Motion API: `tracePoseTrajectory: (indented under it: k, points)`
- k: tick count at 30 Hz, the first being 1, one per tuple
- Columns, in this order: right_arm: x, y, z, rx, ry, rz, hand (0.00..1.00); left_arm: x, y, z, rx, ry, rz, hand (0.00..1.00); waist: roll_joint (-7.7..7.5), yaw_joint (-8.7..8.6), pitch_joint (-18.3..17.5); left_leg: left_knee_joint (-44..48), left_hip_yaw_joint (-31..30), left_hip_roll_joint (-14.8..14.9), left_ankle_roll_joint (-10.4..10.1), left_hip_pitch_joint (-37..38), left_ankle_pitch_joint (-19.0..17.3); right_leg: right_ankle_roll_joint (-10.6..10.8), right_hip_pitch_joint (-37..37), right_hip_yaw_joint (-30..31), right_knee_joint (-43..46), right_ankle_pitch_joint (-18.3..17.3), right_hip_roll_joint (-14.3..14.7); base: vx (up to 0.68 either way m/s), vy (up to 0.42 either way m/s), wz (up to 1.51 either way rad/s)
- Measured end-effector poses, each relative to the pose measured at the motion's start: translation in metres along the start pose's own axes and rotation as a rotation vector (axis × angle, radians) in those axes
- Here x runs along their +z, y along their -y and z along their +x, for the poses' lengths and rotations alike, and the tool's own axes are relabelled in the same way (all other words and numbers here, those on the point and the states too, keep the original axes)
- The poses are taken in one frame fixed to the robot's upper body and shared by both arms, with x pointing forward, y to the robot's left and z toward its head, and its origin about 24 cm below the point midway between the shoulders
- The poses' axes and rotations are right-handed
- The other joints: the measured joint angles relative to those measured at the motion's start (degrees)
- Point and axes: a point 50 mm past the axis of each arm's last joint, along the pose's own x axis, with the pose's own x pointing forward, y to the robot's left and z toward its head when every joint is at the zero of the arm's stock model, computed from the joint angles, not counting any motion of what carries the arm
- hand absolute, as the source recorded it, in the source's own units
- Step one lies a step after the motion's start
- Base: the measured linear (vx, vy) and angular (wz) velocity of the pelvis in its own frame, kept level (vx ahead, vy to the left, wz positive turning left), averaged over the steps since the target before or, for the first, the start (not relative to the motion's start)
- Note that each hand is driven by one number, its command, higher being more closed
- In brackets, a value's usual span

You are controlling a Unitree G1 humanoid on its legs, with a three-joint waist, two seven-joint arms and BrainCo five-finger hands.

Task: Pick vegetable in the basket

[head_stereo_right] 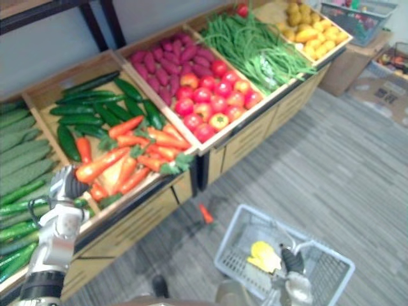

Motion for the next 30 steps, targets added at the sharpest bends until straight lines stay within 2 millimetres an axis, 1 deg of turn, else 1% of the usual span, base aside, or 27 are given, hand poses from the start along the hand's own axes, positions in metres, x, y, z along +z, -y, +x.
tracePoseTrajectory:
  k: [6,10,13,15,17,20,23,27,28,30]
  points:
    - [-0.001,0.001,-0.001,-0.003,-0.005,-0.001,1.0,-0.002,-0.007,0.001,0.059,-0.017,-0.028,1.0,0.0,-0.01,-0.8,-0.6,0.0,-0.1,-0.1,0.5,0.2,0.0,0.2,0.0,0.0,0.0,0.0,0.0,0.0,0.0]
    - [-0.003,0.002,-0.002,-0.007,-0.01,-0.002,1.0,0.001,-0.02,0.003,0.147,-0.014,-0.079,1.0,-0.14,0.0,-1.3,-0.9,0.0,-0.1,0.0,0.8,0.5,0.0,0.3,-0.1,0.0,0.0,0.0,0.0,0.0,0.0]
    - [-0.004,0.003,-0.002,-0.01,-0.013,-0.003,1.0,0.009,-0.024,0.002,0.188,0.003,-0.136,1.0,-0.14,0.05,-1.3,-1.1,0.1,-0.2,0.0,1.3,0.5,0.0,0.9,0.0,0.0,0.0,0.0,-0.01,-0.006,-0.01]
    - [-0.006,0.004,-0.003,-0.014,-0.017,-0.004,1.0,0.025,-0.03,-0.003,0.249,0.045,-0.197,1.0,-0.34,0.15,-1.7,-1.1,0.3,-0.2,-0.2,1.5,0.4,0.0,0.9,0.3,0.0,0.0,0.0,-0.02,-0.02,-0.04]
    - [-0.007,0.005,-0.003,-0.019,-0.021,-0.004,1.0,0.035,-0.034,-0.006,0.279,0.082,-0.226,1.0,-0.36,0.12,-2.0,-1.2,0.5,-0.2,-0.3,1.5,0.3,0.0,0.8,0.6,0.0,0.0,0.0,-0.02,-0.018,-0.05]
    - [-0.009,0.007,-0.004,-0.028,-0.032,-0.002,1.0,0.047,-0.037,-0.008,0.299,0.137,-0.254,1.0,-0.19,0.14,-2.7,-2.0,0.9,-0.2,-0.5,2.2,0.4,0.0,0.8,1.1,0.0,0.0,0.2,-0.01,-0.022,-0.1]
    - [-0.009,0.009,-0.002,-0.046,-0.037,0.009,1.0,0.068,-0.042,-0.012,0.313,0.243,-0.281,1.0,-0.15,0.17,-3.0,-2.0,1.6,-0.3,-0.5,2.6,0.5,0.1,0.9,1.6,0.0,0.0,0.2,-0.01,-0.02,-0.09]
    - [-0.008,0.014,-0.002,-0.084,-0.034,0.016,1.0,0.094,-0.042,-0.02,0.288,0.377,-0.337,1.0,-0.1,0.07,-3.1,-2.0,1.9,-0.3,-0.4,3.0,0.5,0.1,1.0,2.1,0.0,0.1,0.2,-0.01,-0.018,-0.04]
    - [-0.008,0.015,-0.002,-0.09,-0.033,0.017,1.0,0.097,-0.04,-0.021,0.277,0.393,-0.355,1.0,-0.1,0.06,-3.1,-2.0,2.0,-0.3,-0.4,3.1,0.5,0.1,1.0,2.2,0.0,0.1,0.2,-0.01,-0.025,-0.06]
    - [-0.006,0.019,-0.001,-0.114,-0.033,0.031,1.0,0.112,-0.033,-0.026,0.218,0.461,-0.383,1.0,-0.04,-0.01,-3.1,-2.0,2.2,-0.4,-0.4,3.5,0.4,0.2,1.3,2.6,0.0,0.1,0.2,-0.02,-0.025,-0.04]
